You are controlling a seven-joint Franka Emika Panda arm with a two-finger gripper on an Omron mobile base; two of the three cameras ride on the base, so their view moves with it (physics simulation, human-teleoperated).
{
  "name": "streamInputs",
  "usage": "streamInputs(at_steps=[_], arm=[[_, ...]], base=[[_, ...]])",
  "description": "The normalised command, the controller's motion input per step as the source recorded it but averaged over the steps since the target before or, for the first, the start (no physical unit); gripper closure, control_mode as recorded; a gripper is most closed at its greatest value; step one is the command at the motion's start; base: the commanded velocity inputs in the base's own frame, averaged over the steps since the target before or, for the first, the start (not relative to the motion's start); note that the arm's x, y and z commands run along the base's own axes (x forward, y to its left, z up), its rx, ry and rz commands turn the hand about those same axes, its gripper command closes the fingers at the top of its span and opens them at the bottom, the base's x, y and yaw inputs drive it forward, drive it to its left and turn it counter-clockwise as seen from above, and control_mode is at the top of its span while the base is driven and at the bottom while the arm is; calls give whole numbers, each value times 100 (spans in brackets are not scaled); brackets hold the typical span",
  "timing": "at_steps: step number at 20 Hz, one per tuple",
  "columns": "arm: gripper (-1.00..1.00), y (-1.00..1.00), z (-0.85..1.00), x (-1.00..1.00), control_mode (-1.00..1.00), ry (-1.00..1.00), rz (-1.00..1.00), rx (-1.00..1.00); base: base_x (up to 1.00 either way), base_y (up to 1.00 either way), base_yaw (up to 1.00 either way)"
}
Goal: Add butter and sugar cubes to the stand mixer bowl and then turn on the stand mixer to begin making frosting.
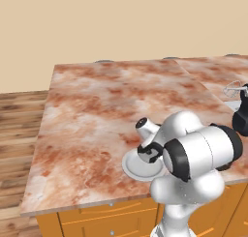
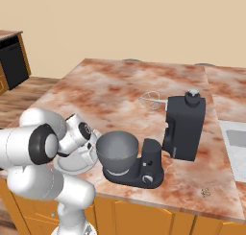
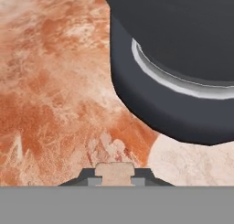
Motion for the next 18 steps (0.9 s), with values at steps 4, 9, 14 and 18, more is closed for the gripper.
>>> streamInputs(at_steps=[4, 9, 14, 18], arm=[[100, 6, 47, -2, -100, -11, 0, -4], [100, 15, 78, 0, -100, -11, 0, -7], [100, 4, 76, 0, -100, -2, 0, -6], [100, -11, 68, 0, -100, 0, 0, -3]], base=[[0, 0, 0], [0, 0, 0], [0, 0, 0], [0, 0, 0]])
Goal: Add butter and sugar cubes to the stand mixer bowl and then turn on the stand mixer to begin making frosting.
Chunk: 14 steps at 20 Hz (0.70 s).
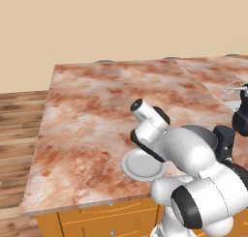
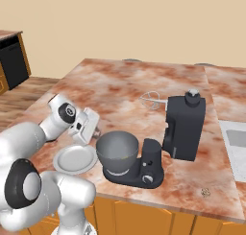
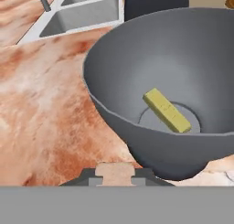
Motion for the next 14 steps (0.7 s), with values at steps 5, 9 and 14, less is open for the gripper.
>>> streamInputs(at_steps=[5, 9, 14], arm=[[100, -30, 58, 0, -100, 0, 0, -1], [100, -48, 23, -2, -100, 9, -4, 0], [100, -50, 1, -13, -100, 16, -4, 6]], base=[[0, 0, 0], [0, 0, 0], [0, 0, 0]])
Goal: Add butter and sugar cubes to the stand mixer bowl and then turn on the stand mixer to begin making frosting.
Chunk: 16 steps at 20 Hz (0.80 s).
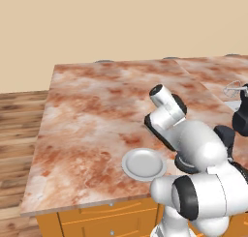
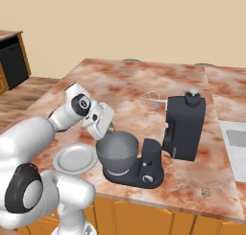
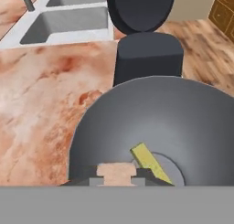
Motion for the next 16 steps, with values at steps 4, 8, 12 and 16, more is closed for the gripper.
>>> streamInputs(at_steps=[4, 8, 12, 16], arm=[[100, -44, -1, -10, -100, 19, 0, 9], [100, -30, -16, -12, -100, 14, 0, 10], [100, -5, -23, -15, -100, 0, 0, 11], [100, 0, -30, -6, -100, 0, 0, 12]], base=[[0, 0, 0], [0, 0, 0], [0, 0, 0], [0, 0, 0]])
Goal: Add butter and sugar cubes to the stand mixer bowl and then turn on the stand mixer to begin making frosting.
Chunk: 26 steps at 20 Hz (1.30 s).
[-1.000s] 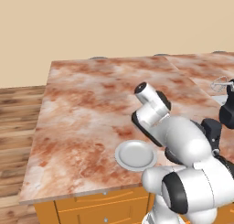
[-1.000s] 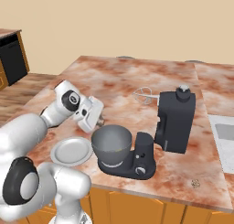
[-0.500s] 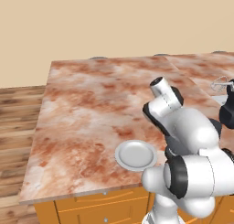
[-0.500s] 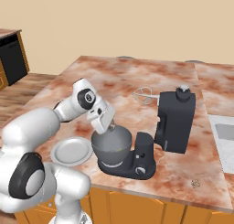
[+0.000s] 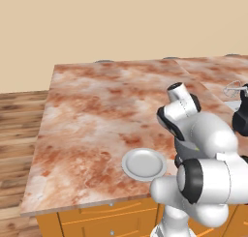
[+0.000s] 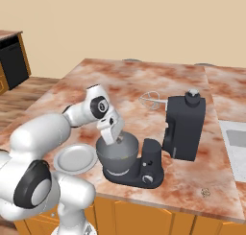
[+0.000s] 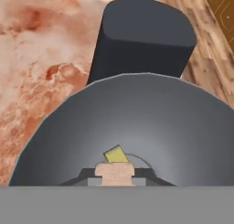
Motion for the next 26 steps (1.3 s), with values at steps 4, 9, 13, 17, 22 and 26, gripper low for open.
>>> streamInputs(at_steps=[4, 9, 13, 17, 22, 26], arm=[[100, 0, -42, -4, -100, 0, 0, 6], [100, -4, -41, 0, -100, 0, 0, 4], [100, -12, -47, 0, -100, 0, 0, 4], [100, -15, -56, -5, -100, -2, 0, 4], [100, -13, -61, -14, -100, -4, 0, 7], [100, -12, -51, -22, -100, 0, 0, 12]], base=[[0, 0, 0], [0, 0, 0], [0, 0, 0], [0, 0, 0], [0, 0, 0], [0, 0, 0]])
